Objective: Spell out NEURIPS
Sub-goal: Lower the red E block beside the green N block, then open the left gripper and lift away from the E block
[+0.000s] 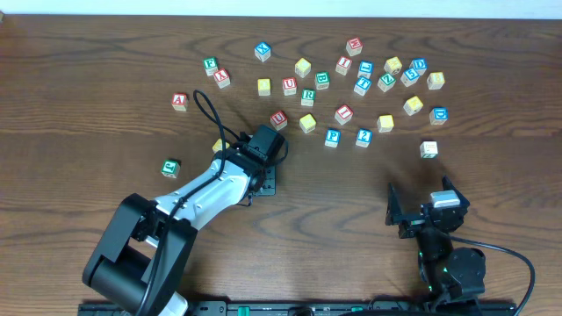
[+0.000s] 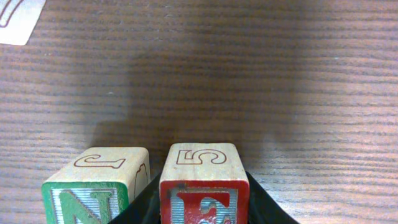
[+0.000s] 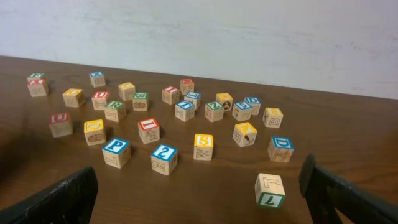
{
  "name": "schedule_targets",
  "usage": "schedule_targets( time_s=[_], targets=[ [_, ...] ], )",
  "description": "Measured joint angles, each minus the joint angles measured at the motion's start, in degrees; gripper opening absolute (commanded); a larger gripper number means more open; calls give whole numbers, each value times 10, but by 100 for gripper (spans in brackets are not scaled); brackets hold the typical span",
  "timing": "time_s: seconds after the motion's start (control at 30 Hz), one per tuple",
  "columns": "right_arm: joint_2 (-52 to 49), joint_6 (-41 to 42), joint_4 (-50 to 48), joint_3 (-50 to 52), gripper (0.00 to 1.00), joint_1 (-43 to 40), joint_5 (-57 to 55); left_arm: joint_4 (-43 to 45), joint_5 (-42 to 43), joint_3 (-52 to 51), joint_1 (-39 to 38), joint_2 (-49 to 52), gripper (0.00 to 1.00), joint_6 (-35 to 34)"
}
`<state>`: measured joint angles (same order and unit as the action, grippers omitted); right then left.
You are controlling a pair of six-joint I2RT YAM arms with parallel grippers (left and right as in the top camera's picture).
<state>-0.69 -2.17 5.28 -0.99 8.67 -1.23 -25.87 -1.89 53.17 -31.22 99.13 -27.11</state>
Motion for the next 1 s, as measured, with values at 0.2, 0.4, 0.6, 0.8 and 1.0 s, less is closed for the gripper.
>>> schedule_targets(
  time_s=[0.2,0.4,0.6,0.8,1.0],
  targets=[
    [0,0,0,0,99,0,0,0,0,0,0,0,40,1],
    [0,0,0,0,99,0,0,0,0,0,0,1,41,1],
    [0,0,0,0,99,0,0,0,0,0,0,1,41,1],
    [0,0,0,0,99,0,0,0,0,1,0,1,41,1],
    [0,0,0,0,99,0,0,-2,0,15,0,1,41,1]
  ],
)
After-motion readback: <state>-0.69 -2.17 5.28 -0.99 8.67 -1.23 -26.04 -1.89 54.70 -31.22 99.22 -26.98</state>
